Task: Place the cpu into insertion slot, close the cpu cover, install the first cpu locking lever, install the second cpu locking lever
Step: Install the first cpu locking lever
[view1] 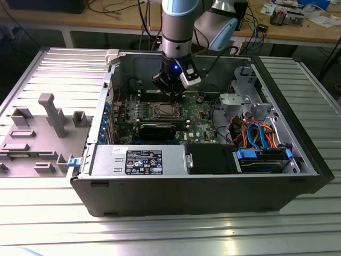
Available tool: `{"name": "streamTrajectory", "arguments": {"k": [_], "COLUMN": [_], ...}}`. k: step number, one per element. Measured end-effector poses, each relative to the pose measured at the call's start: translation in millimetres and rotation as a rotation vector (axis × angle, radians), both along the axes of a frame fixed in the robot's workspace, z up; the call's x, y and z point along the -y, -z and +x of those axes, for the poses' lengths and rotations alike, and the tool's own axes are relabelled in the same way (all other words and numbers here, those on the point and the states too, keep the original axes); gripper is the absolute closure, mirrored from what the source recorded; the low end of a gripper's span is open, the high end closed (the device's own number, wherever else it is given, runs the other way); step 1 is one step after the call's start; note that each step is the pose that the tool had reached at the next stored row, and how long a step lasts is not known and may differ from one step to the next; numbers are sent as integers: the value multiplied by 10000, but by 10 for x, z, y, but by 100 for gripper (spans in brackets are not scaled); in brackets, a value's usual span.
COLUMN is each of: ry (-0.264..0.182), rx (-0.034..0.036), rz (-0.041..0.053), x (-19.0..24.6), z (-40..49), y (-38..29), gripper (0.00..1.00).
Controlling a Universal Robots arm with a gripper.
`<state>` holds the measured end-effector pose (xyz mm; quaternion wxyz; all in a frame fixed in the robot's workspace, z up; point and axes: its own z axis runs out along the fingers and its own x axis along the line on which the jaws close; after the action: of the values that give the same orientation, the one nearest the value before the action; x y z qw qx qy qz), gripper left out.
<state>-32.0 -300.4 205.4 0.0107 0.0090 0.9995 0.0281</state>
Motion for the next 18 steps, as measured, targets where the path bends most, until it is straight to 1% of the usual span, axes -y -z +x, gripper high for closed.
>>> {"name": "streamTrajectory", "arguments": {"k": [2,7,12,18], "ry": [0,-1,0,-1], "rx": [0,0,0,-2], "rz": [-1,-2,-60,-96], "x": [0,5,29,35], "z": [0,1,0,0], "y": [-10,-7,3,15], "gripper": [89,89,89,89]}}
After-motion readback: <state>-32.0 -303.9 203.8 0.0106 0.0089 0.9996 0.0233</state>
